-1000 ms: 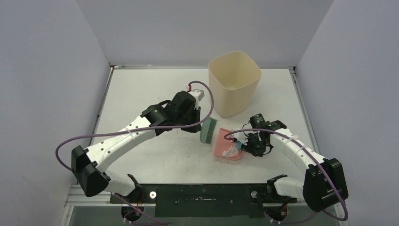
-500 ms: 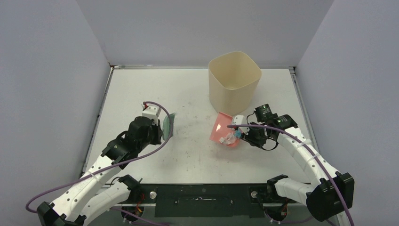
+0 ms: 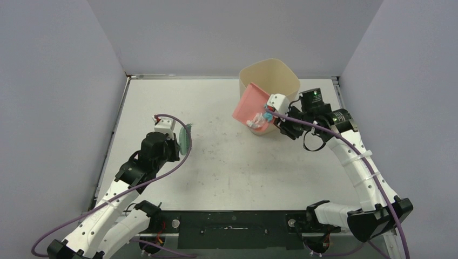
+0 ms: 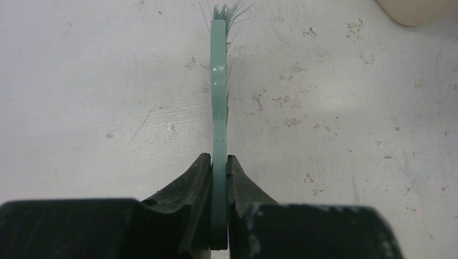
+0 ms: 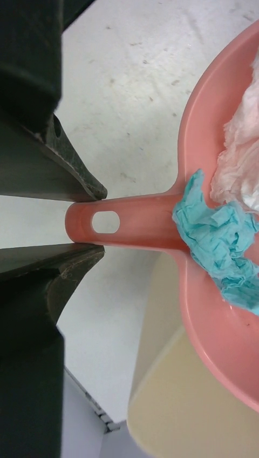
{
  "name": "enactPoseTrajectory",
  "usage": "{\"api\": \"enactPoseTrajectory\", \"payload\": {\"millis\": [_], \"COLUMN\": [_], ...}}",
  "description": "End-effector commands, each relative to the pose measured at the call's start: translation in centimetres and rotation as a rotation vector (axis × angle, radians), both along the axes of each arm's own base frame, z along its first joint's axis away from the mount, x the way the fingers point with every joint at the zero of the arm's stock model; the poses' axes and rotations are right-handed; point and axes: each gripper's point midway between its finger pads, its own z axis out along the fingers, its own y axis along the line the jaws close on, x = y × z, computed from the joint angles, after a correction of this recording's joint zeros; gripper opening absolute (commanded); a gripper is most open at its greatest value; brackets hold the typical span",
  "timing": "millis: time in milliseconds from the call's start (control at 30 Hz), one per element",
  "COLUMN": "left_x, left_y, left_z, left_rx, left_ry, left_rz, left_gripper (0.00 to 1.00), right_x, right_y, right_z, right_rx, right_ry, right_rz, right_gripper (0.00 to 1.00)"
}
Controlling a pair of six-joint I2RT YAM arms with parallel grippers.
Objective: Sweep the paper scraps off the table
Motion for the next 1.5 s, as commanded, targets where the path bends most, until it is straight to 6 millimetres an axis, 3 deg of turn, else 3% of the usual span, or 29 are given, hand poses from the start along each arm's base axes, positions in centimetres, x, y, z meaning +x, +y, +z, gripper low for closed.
{"api": "enactPoseTrajectory", "payload": {"millis": [0, 100, 267, 400, 567, 967, 1100, 1467], "left_x": [1.1, 1.0, 1.0, 1.0, 1.0, 1.0, 0.9, 0.9], "left_y": [-0.9, -1.0, -0.9, -0.9, -1.0, -1.0, -1.0, -1.0], "left_z": [1.5, 1.4, 1.4, 1.5, 1.4, 1.2, 1.3, 1.0], "left_rx": [-0.031, -0.032, -0.027, -0.027, -0.027, -0.018, -0.019, -0.016], "left_ry": [-0.052, -0.048, -0.049, -0.052, -0.047, -0.036, -0.039, -0.032], "left_rz": [-0.031, -0.038, -0.038, -0.041, -0.049, -0.052, -0.052, -0.054], "left_gripper": [0.0, 0.0, 0.0, 0.0, 0.0, 0.0, 0.0, 0.0], "right_x": [5.3, 8.0, 11.4, 12.2, 12.4, 12.6, 12.7, 12.4], "right_y": [0.4, -1.6, -6.9, -10.1, -12.3, -14.8, -14.7, -14.6], "right_z": [6.9, 8.6, 10.7, 12.4, 13.4, 15.8, 16.9, 15.5], "right_rx": [0.108, 0.051, -0.196, -0.406, -0.671, -1.167, -1.183, -1.098], "right_ry": [-0.162, -0.25, -0.424, -0.517, -0.561, -0.622, -0.653, -0.626], "right_rz": [-0.183, -0.316, -0.52, -0.583, -0.544, -0.416, -0.437, -0.46], "right_gripper": [0.05, 0.05, 0.05, 0.05, 0.05, 0.06, 0.05, 0.05]}}
